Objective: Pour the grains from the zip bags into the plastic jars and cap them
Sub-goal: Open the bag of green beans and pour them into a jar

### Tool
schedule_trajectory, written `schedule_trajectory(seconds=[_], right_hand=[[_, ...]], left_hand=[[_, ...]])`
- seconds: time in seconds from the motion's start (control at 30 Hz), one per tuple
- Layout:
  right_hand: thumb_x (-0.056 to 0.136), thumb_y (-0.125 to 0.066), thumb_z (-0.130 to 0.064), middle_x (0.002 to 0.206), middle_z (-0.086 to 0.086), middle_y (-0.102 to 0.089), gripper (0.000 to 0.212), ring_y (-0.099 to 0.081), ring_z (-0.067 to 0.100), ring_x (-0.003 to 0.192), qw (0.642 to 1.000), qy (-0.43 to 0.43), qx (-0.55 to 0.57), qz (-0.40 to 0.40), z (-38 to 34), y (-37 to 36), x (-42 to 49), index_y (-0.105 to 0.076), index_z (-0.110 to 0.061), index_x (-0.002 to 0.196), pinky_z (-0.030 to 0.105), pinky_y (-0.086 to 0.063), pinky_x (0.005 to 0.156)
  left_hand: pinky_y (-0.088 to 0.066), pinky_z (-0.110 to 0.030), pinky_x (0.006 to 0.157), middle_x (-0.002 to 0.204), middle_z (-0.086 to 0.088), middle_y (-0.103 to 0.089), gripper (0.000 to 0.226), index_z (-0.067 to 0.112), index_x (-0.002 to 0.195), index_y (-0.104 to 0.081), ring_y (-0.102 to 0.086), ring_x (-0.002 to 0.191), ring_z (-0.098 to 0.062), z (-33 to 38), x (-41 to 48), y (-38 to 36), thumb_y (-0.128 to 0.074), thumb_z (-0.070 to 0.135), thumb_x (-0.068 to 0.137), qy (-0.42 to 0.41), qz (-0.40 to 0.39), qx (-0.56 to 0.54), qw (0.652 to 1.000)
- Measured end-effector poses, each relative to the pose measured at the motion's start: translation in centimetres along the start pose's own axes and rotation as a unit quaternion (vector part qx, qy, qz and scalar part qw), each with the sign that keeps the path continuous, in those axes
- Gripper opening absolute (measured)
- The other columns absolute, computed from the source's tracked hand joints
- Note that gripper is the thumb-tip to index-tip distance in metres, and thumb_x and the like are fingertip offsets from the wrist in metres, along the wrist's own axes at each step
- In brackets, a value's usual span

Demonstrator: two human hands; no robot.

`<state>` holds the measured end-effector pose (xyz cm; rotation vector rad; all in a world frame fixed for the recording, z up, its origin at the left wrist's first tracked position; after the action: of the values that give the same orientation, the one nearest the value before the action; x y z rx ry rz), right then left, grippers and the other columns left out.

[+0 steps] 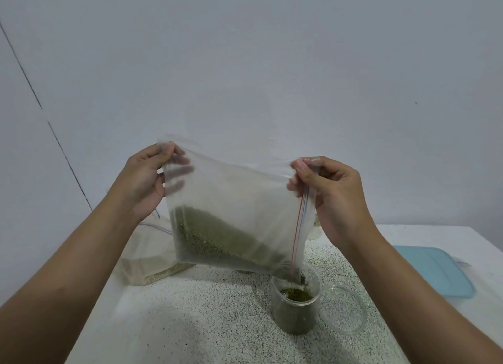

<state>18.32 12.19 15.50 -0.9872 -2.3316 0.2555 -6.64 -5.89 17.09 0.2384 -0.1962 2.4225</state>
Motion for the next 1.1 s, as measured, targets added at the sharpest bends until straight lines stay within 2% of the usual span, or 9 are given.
schedule_trajectory(seconds=[0.1, 0.47, 0.63, 1.1], right_hand=[[0.088, -0.070, 0.000, 0.074, 0.007, -0.069, 0.013, -0.066, 0.023, 0.063, 1.000, -0.001, 0.000, 0.001, 0.03, -0.04, 0.12, -0.069, 0.009, 0.096, 0.028, -0.048, 0.060], [0.088, -0.070, -0.001, 0.076, 0.008, -0.068, 0.008, -0.065, 0.023, 0.064, 1.000, 0.000, 0.002, 0.003, 0.04, -0.02, 0.51, -0.070, 0.005, 0.092, 0.028, -0.048, 0.060], [0.089, -0.069, 0.000, 0.073, 0.008, -0.067, 0.017, -0.064, 0.024, 0.063, 1.000, -0.003, 0.006, 0.008, 0.12, 0.13, 0.70, -0.068, 0.012, 0.100, 0.027, -0.047, 0.058], [0.087, -0.070, -0.003, 0.073, 0.007, -0.067, 0.007, -0.064, 0.023, 0.064, 1.000, -0.003, -0.001, 0.008, -0.14, 0.37, 0.82, -0.071, 0.003, 0.090, 0.028, -0.047, 0.060]], left_hand=[[-0.050, -0.040, 0.080, 0.086, 0.000, -0.072, 0.025, 0.018, 0.086, -0.068, -0.076, 0.084, -0.018, 0.11, 0.06, 0.02, -0.054, 0.027, 0.105, 0.001, -0.001, 0.002, 1.000], [-0.049, -0.039, 0.081, 0.086, 0.002, -0.071, 0.023, 0.018, 0.088, -0.067, -0.076, 0.087, -0.018, 0.64, 0.28, -0.22, -0.055, 0.029, 0.104, -0.006, -0.005, 0.008, 1.000], [-0.049, -0.039, 0.080, 0.086, 0.002, -0.071, 0.024, 0.019, 0.087, -0.068, -0.075, 0.087, -0.018, 0.81, 0.43, -0.35, -0.054, 0.028, 0.105, -0.007, -0.005, 0.010, 1.000], [-0.049, -0.039, 0.080, 0.087, 0.001, -0.072, 0.025, 0.018, 0.086, -0.069, -0.076, 0.086, -0.019, 0.63, 0.53, -0.73, -0.054, 0.026, 0.105, -0.005, -0.002, 0.004, 1.000]])
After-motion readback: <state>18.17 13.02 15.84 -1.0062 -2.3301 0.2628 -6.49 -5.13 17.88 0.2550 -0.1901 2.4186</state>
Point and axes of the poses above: each hand's wrist, its own x-axis towards the middle knuckle, its own y-axis out of the back of the hand, z = x × y, the point moved 6 cm from there along x, towards the middle knuckle
